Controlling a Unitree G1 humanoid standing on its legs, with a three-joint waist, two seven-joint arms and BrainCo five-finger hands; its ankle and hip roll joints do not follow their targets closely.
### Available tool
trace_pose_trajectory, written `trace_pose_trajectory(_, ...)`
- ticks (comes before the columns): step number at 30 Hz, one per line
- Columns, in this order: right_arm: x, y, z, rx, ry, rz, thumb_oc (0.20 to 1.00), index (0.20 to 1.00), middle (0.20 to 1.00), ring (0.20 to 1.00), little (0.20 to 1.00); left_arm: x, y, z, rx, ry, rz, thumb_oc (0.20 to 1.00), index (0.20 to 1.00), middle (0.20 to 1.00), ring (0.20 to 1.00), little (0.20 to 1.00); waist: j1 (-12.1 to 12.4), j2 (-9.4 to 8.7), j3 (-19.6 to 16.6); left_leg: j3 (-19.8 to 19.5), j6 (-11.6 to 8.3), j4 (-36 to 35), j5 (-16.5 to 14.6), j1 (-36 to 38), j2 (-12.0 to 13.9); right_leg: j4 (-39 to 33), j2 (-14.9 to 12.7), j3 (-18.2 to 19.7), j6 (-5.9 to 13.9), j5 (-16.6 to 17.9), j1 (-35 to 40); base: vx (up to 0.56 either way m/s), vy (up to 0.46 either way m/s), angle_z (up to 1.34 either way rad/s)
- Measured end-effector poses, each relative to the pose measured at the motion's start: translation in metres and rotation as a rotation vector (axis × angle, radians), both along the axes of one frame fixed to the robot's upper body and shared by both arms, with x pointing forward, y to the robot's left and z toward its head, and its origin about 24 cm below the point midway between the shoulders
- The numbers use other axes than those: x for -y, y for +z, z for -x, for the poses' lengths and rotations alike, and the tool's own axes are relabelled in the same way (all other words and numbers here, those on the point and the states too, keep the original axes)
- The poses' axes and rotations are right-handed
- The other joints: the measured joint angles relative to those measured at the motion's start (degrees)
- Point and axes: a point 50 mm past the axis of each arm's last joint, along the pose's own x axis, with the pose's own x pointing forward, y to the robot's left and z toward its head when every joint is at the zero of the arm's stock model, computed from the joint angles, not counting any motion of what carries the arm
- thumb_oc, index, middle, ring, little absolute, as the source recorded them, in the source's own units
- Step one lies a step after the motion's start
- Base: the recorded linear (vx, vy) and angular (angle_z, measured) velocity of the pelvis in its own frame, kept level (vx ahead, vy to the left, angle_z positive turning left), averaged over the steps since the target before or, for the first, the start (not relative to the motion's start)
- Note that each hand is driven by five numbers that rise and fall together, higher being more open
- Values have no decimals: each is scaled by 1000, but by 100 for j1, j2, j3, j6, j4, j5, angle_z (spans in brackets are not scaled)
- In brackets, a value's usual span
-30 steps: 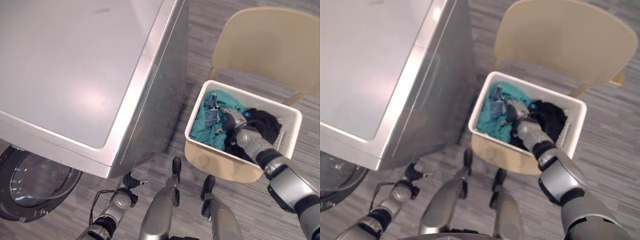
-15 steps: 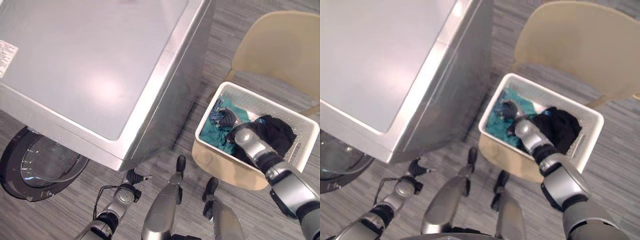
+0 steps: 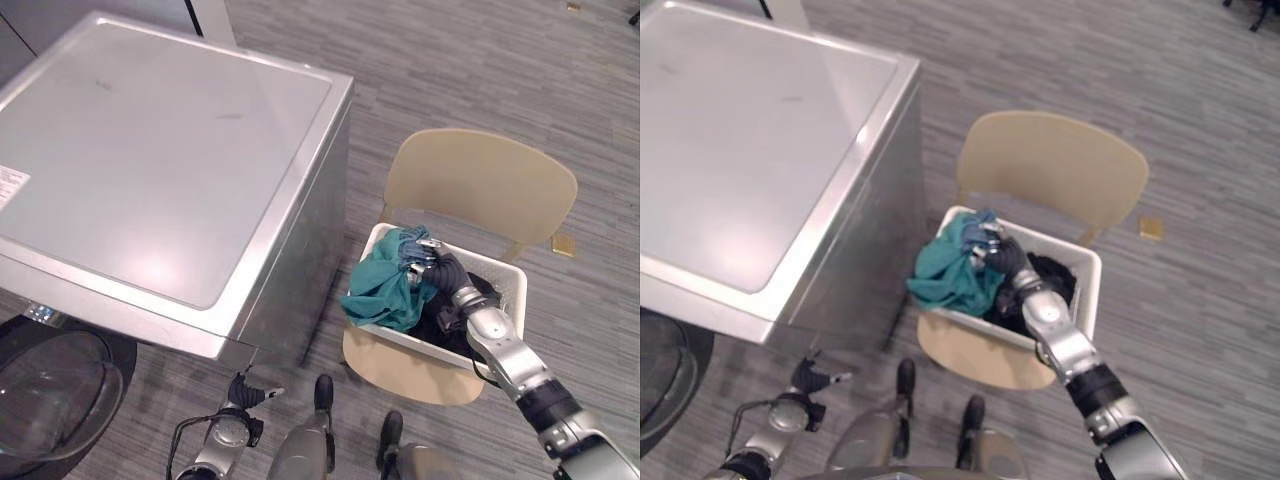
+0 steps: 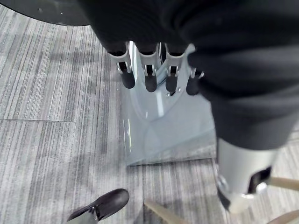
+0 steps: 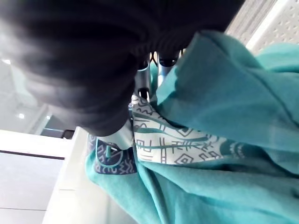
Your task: Grab the laundry basket,head to the washer,open it,put in the laundry and shut it.
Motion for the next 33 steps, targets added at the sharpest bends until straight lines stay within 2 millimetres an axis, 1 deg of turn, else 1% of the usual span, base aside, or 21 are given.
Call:
trace_pose_trajectory(1, -4, 3, 8, 18, 35, -30, 200, 200, 200, 200, 200, 0, -4, 14, -23, 5, 8, 1000, 1000, 1000, 1000, 1000, 2, 13, -87, 94, 6, -26, -43, 165, 12, 23, -12, 106, 3, -6, 82, 17, 14, -36)
trace_pose_trajectory(4, -9, 13, 15, 55, 85, -73, 200, 200, 200, 200, 200, 2, -8, 30, -51, 14, 23, 1000, 1000, 1000, 1000, 1000, -55, 70, -156, 198, 21, -25, -88, 328, 26, 142, -16, 234, 19, -15, 147, -65, -43, -24)
trace_pose_trajectory(6, -9, 15, 18, 66, 93, -91, 200, 200, 200, 200, 200, 3, -8, 29, -58, 3, 22, 1000, 1000, 1000, 1000, 1000, -180, 119, -163, 111, 46, 107, -96, 374, 114, 830, 53, 601, 115, -184, -34, -209, -95, 15)
trace_pose_trajectory(9, -10, 16, 18, 74, 100, -93, 200, 200, 200, 200, 200, 3, 0, 19, -21, -15, 19, 1000, 1000, 1000, 1000, 1000, -139, 116, -165, -37, 46, 284, -67, 256, 141, 1524, 19, 1170, 128, -417, -297, -303, -242, 34)
trace_pose_trajectory(10, -9, 22, 19, 100, 98, -96, 200, 200, 200, 200, 200, 7, 12, 6, 50, -50, 24, 1000, 1000, 1000, 1000, 1000, -144, 139, -167, -189, 65, 479, -167, 44, 155, 2228, 61, 1355, 136, -650, -532, -298, -342, 66)
trace_pose_trajectory(11, -11, 25, 19, 117, 101, -107, 200, 200, 200, 200, 200, 7, 22, -2, 107, -73, 23, 1000, 1000, 1000, 1000, 1000, -82, 110, -185, -217, 89, 596, -66, -124, 221, 2239, 54, 1368, 110, -717, -519, -295, -342, 63)
trace_pose_trajectory(12, -12, 28, 18, 131, 105, -106, 200, 200, 200, 200, 200, 7, 32, -11, 165, -93, 20, 1000, 1000, 1000, 1000, 1000, 109, 104, -185, -263, -45, 650, 74, -251, 232, 2310, 132, 1358, 69, -929, -589, -300, -385, 42)
trace_pose_trajectory(14, -15, 31, 17, 147, 99, -119, 200, 200, 200, 200, 200, 18, 52, -25, 273, -126, 63, 1000, 1000, 1000, 1000, 1000, 222, 91, -194, -303, -101, 716, 57, -484, 326, 1718, 212, 1305, -152, -1146, -478, -277, -357, 39)
trace_pose_trajectory(15, -16, 29, 17, 141, 99, -117, 200, 200, 200, 200, 200, 26, 58, -28, 320, -135, 92, 1000, 1000, 1000, 1000, 1000, 308, 375, -213, -351, -171, 676, 112, -622, 653, 1677, 531, 1042, -220, -1117, -497, -334, -336, 28)
trace_pose_trajectory(17, -20, 29, 18, 140, 114, -115, 200, 200, 200, 200, 200, 36, 74, -36, 407, -179, 123, 1000, 1000, 1000, 1000, 1000, 436, 432, -249, -324, -257, 463, 49, -773, 919, 1524, 850, 990, -439, -937, -629, -314, -221, 51)
trace_pose_trajectory(18, -20, 30, 18, 145, 112, -107, 200, 200, 200, 200, 200, 44, 86, -44, 465, -210, 142, 1000, 1000, 1000, 1000, 1000, 321, 462, -246, -285, -443, 325, -137, -957, 1054, 1344, 1083, 948, -674, -711, -659, -346, -125, 133)
trace_pose_trajectory(19, -20, 27, 15, 132, 105, -91, 200, 200, 200, 200, 200, 54, 95, -54, 514, -246, 161, 1000, 1000, 1000, 1000, 1000, 310, 279, -203, 149, -632, 265, -337, -993, 1238, 1251, 1013, 759, -829, -579, -779, -368, -129, 120)
trace_pose_trajectory(20, -23, 26, 16, 126, 113, -92, 200, 200, 200, 200, 200, 54, 95, -54, 509, -263, 156, 1000, 1000, 1000, 1000, 1000, 377, 157, -223, 313, -442, 454, -381, -921, 1184, 1210, 876, 658, -1086, -404, -839, -369, -129, 82)
trace_pose_trajectory(21, -25, 26, 18, 127, 125, -93, 200, 200, 200, 200, 200, 56, 95, -53, 501, -290, 152, 1000, 1000, 1000, 1000, 1000, 314, 112, -241, 487, -432, 791, -413, -874, 1135, 1086, 757, 515, -1177, -243, -818, -259, -88, 43)
trace_pose_trajectory(24, -26, 35, 19, 164, 137, -90, 200, 200, 200, 200, 200, 76, 115, -67, 585, -385, 178, 1000, 1000, 1000, 1000, 1000, -102, 77, -240, 769, -532, 1782, -843, -399, 974, 437, 481, 112, -1039, 198, -577, -169, -34, 93)
trace_pose_trajectory(25, -26, 39, 19, 182, 143, -92, 200, 200, 200, 200, 200, 85, 125, -71, 637, -424, 196, 1000, 1000, 1000, 1000, 1000, -153, 101, -264, 746, -537, 1796, -918, -227, 944, 303, 495, 112, -902, 274, -579, -94, 11, 50)
trace_pose_trajectory(26, -29, 43, 17, 197, 154, -94, 200, 200, 200, 200, 200, 93, 135, -75, 679, -459, 210, 1000, 1000, 1000, 1000, 1000, -188, 88, -254, 777, -522, 1759, -1029, 7, 923, 201, 493, 79, -895, 366, -596, -42, 90, 49)
trace_pose_trajectory(27, -37, 48, 16, 214, 180, -91, 200, 200, 200, 200, 200, 109, 148, -84, 727, -538, 225, 1000, 1000, 1000, 1000, 1000, -339, 88, -258, 843, -574, 1778, -1259, 331, 934, 16, 492, -70, -778, 505, -567, -21, 93, 49)
trace_pose_trajectory(29, -46, 54, 16, 238, 207, -111, 200, 200, 200, 200, 200, 130, 164, -93, 791, -618, 247, 1000, 1000, 1000, 1000, 1000, -553, 120, -275, 1079, -452, 1509, -1446, 751, 851, -95, 518, -174, -642, 623, -591, 6, 114, 54)
trace_pose_trajectory(32, -54, 58, 19, 254, 242, -124, 200, 200, 200, 200, 200, 160, 176, -95, 838, -740, 270, 1000, 1000, 1000, 1000, 1000, -641, 288, -388, 1109, -390, 411, -1337, 1295, 698, -117, 665, -251, -544, 778, -722, 11, 87, 19)
trace_pose_trajectory(33, -58, 56, 20, 247, 249, -139, 200, 200, 200, 200, 200, 164, 177, -94, 843, -753, 279, 1000, 1000, 1000, 1000, 1000, -636, 207, -404, 1108, -354, 324, -1229, 1288, 631, -68, 606, -244, -516, 796, -801, 2, 122, -1)
